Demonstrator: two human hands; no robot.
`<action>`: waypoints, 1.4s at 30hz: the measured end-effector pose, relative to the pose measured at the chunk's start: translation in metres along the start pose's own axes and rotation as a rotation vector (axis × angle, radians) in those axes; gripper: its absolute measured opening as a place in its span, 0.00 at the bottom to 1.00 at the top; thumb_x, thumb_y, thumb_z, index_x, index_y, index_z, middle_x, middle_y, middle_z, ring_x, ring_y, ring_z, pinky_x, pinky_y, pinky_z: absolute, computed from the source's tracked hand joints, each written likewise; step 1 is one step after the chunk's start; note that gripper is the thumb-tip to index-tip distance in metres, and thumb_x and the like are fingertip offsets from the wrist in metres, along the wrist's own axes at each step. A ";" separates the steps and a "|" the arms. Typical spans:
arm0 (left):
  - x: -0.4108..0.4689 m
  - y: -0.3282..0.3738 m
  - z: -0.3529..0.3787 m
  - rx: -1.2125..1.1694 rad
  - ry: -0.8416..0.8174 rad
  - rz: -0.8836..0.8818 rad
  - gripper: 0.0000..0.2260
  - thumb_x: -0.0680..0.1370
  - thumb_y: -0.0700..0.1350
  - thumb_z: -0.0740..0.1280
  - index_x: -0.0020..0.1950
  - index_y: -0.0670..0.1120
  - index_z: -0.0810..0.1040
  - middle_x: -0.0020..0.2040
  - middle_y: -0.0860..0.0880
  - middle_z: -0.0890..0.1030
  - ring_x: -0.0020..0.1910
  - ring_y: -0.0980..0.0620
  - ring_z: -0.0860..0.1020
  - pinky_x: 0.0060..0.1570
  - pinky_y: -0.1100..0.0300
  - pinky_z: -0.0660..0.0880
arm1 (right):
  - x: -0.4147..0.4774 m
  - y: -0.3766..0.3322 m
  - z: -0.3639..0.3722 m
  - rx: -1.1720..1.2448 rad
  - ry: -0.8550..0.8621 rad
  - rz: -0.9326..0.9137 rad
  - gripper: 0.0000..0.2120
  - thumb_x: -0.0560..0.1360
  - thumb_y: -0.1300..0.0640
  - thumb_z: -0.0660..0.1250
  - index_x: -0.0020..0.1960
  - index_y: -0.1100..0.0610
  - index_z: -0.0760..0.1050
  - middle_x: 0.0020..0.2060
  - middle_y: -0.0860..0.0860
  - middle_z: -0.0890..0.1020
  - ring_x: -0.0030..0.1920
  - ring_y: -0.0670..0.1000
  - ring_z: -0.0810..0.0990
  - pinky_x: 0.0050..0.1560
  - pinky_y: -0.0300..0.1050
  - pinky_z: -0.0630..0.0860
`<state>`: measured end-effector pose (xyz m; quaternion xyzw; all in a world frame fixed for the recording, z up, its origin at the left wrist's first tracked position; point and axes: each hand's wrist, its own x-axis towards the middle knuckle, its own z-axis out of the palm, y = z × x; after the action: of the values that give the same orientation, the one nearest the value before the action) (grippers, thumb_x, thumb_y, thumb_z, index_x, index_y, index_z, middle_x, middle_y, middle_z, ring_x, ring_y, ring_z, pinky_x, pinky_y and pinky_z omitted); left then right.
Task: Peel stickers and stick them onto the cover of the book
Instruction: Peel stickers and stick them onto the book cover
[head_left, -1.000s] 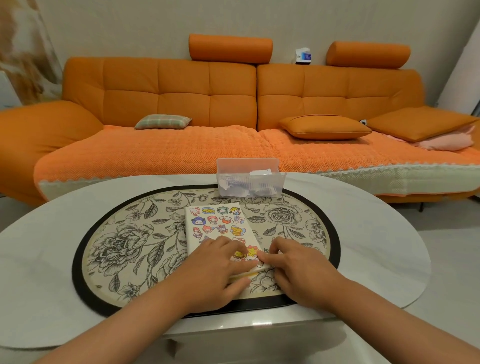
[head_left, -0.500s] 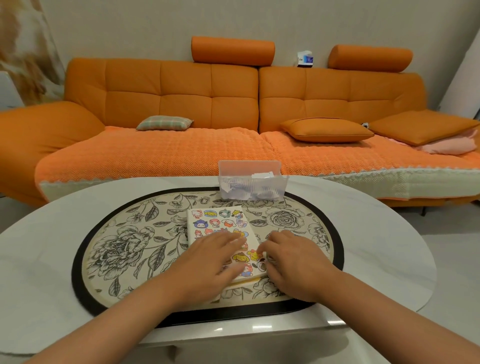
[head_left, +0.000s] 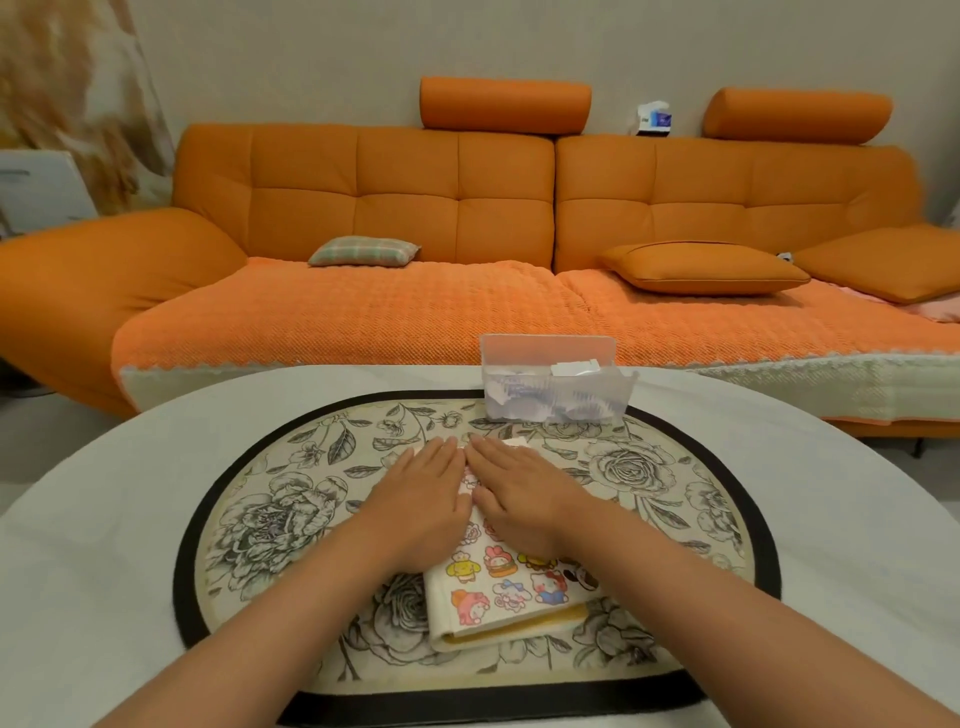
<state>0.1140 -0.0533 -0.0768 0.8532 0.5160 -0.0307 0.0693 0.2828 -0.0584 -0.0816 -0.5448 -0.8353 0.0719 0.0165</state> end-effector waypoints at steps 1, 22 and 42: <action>0.001 -0.003 0.002 -0.002 -0.011 -0.002 0.27 0.85 0.53 0.44 0.82 0.45 0.40 0.82 0.48 0.39 0.80 0.53 0.37 0.79 0.52 0.38 | 0.003 0.002 0.002 0.005 -0.028 0.000 0.28 0.85 0.46 0.44 0.82 0.54 0.42 0.81 0.50 0.44 0.81 0.47 0.42 0.80 0.48 0.41; -0.060 0.015 0.007 -0.043 0.049 0.309 0.29 0.84 0.60 0.45 0.82 0.52 0.40 0.80 0.56 0.36 0.76 0.63 0.33 0.72 0.65 0.30 | -0.005 0.025 0.005 0.187 -0.016 0.120 0.26 0.86 0.53 0.43 0.82 0.52 0.40 0.81 0.47 0.40 0.79 0.42 0.38 0.79 0.43 0.39; -0.050 0.013 0.009 -0.088 0.191 0.237 0.29 0.83 0.61 0.52 0.82 0.53 0.53 0.82 0.58 0.52 0.80 0.58 0.50 0.75 0.63 0.45 | -0.068 0.010 0.008 0.034 0.410 -0.145 0.14 0.76 0.49 0.62 0.58 0.47 0.82 0.46 0.43 0.78 0.45 0.46 0.75 0.44 0.41 0.73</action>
<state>0.1023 -0.1045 -0.0779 0.9032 0.4170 0.0815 0.0604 0.3185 -0.1178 -0.0871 -0.4861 -0.8501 -0.0276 0.2005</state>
